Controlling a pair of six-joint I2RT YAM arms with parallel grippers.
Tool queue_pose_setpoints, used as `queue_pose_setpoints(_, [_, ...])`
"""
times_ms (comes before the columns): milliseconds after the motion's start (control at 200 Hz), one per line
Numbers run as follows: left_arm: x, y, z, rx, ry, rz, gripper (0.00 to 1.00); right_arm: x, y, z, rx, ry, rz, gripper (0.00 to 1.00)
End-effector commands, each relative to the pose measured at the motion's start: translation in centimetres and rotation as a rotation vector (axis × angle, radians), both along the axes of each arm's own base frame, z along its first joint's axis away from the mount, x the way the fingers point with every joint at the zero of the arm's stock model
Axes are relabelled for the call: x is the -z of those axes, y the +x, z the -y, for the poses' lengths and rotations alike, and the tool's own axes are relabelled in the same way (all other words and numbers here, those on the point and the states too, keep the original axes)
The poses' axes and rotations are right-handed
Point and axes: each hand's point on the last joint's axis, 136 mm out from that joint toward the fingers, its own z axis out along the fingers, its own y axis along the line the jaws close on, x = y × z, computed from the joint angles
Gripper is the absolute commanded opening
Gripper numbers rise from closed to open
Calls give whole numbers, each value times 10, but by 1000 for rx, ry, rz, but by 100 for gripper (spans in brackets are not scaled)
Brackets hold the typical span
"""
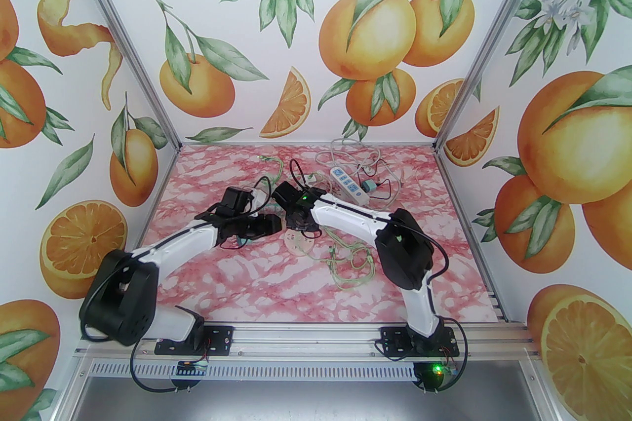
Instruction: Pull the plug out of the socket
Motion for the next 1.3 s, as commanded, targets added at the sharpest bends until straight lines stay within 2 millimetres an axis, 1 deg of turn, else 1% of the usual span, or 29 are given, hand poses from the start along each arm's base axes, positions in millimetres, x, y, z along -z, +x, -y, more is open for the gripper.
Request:
queue_pose_setpoints(0, [10,0,13,17,-53,-23,53,0,1,14,0,-26,11,32])
queue_pose_setpoints(80, [22,-2,14,13,-55,-54,53,0,3,15,2,-8,15,32])
queue_pose_setpoints(310, [42,-6,27,53,-84,-113,53,0,6,10,0,31,20,31])
queue_pose_setpoints(430, [55,-9,28,56,-75,-147,53,2,5,8,1,48,17,31])
queue_pose_setpoints(550, [65,-9,27,48,-60,-166,51,4,4,8,1,51,10,31])
queue_pose_setpoints(691, [71,-5,32,44,-76,-184,50,6,2,8,0,56,3,30])
queue_pose_setpoints(781, [81,-5,28,36,-31,-207,44,5,1,8,0,59,2,30])
queue_pose_setpoints(846, [95,-11,20,32,33,-255,36,5,0,7,-2,63,-1,30])
queue_pose_setpoints(921, [102,-16,14,27,69,-282,33,7,-2,9,1,58,-11,29])
queue_pose_setpoints(1096, [112,-26,2,12,137,-313,28,9,-6,12,-1,50,-17,29])
queue_pose_setpoints(1216, [119,-30,-1,5,152,-342,26,7,-4,13,-1,47,-12,29])
queue_pose_setpoints(1291, [118,-30,-1,1,153,-344,25,3,-2,14,-1,37,0,28])
